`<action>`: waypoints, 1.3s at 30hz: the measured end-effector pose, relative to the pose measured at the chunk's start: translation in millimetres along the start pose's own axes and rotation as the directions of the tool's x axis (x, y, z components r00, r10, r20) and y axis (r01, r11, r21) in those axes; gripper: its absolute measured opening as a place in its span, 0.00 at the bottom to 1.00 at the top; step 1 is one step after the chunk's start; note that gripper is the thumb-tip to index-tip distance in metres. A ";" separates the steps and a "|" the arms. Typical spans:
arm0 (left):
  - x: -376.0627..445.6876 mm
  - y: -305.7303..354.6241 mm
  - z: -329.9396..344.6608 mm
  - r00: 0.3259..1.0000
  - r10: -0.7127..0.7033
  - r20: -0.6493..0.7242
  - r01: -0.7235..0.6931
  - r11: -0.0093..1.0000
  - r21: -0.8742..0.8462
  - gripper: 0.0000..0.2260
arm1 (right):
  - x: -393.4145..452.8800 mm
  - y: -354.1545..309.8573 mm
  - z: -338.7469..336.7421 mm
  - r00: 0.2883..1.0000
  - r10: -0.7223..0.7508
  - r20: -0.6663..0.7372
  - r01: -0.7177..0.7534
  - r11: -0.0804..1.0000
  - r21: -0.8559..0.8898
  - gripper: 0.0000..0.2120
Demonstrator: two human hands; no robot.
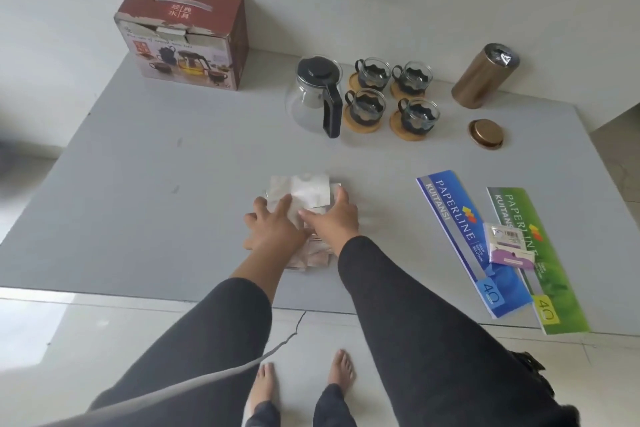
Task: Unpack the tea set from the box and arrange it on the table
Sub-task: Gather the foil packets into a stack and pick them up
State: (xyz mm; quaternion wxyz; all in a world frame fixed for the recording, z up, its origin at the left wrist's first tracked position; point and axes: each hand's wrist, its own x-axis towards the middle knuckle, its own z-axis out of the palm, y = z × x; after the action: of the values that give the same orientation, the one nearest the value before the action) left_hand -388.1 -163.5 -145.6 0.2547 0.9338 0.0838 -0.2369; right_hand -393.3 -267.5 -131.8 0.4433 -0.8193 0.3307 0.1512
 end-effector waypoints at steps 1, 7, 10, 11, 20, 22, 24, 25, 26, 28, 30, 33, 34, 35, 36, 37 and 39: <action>0.8 0.7 -0.2 1.000 0.007 -0.002 -0.007 1.000 0.002 0.31 | 0.1 -1.4 2.4 1.000 0.010 -0.015 -0.009 0.999 0.050 0.44; 6.6 -6.5 2.4 0.998 0.065 -0.002 -0.065 0.997 0.039 0.31 | 9.0 -5.0 5.0 0.990 0.143 -0.020 -0.134 0.961 0.240 0.35; 11.9 -12.4 2.0 0.993 0.120 0.019 -0.121 0.991 0.057 0.31 | 8.4 -5.3 8.8 0.989 0.147 0.020 -0.148 0.963 0.224 0.25; 12.3 -13.3 0.4 0.993 0.116 0.031 -0.118 0.992 0.047 0.31 | 7.6 -5.4 10.1 0.988 0.151 0.023 -0.152 0.961 0.229 0.23; 10.5 -19.7 -7.2 0.973 0.202 0.111 -0.212 0.973 0.093 0.33 | 5.0 0.8 19.8 0.979 0.204 -0.014 -0.187 0.919 0.346 0.15; 6.9 -13.2 -9.7 0.964 0.221 0.147 -0.230 0.972 0.050 0.31 | 1.6 0.9 13.1 0.981 0.194 -0.027 -0.171 0.913 0.371 0.13; 2.0 -3.7 -10.2 0.961 0.211 0.176 -0.203 0.977 -0.066 0.31 | -1.6 0.9 0.3 0.983 0.179 -0.049 -0.148 0.918 0.368 0.13; -2.6 2.6 -10.0 0.963 0.209 0.170 -0.188 0.973 -0.134 0.31 | -3.1 1.1 -8.7 0.983 0.173 -0.065 -0.138 0.919 0.369 0.12; -7.3 9.6 -8.8 0.963 0.221 0.157 -0.191 0.964 -0.184 0.31 | -5.6 1.1 -19.3 0.982 0.169 -0.082 -0.126 0.917 0.378 0.10; -17.4 28.6 -5.0 0.953 0.274 0.131 -0.241 0.945 -0.223 0.31 | -11.4 2.8 -44.8 0.980 0.156 -0.124 -0.094 0.910 0.403 0.07; -28.7 53.9 -1.2 0.929 0.355 0.103 -0.321 0.914 -0.248 0.31 | -17.9 7.8 -73.9 0.974 0.148 -0.173 -0.058 0.897 0.438 0.08; -51.9 97.0 7.0 0.882 0.462 0.094 -0.424 0.864 -0.271 0.30 | -35.1 18.4 -121.5 0.952 0.158 -0.263 -0.012 0.875 0.484 0.11; -61.5 111.6 11.5 0.866 0.492 0.093 -0.451 0.847 -0.282 0.30 | -41.2 24.6 -138.3 0.943 0.165 -0.289 -0.003 0.873 0.488 0.13; -72.7 126.4 16.6 0.849 0.521 0.090 -0.477 0.829 -0.293 0.30 | -48.3 31.8 -155.6 0.934 0.167 -0.316 0.011 0.870 0.493 0.13; -84.8 141.0 23.0 0.831 0.550 0.085 -0.505 0.810 -0.297 0.30 | -56.1 40.7 -173.8 0.923 0.169 -0.347 0.029 0.865 0.500 0.10; -97.2 155.6 31.4 0.813 0.577 0.084 -0.532 0.793 -0.297 0.30 | -64.1 51.5 -192.3 0.910 0.178 -0.374 0.043 0.858 0.513 0.08; -125.0 185.7 54.5 0.770 0.630 0.100 -0.582 0.758 -0.294 0.31 | -84.7 77.9 -230.8 0.884 0.199 -0.422 0.060 0.848 0.526 0.08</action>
State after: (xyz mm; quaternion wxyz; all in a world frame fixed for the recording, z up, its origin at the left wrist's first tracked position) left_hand -467.6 -355.1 -45.3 0.4384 0.8435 -0.2207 -0.2182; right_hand -518.7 -453.9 -5.3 0.5523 -0.6658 0.4853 -0.1275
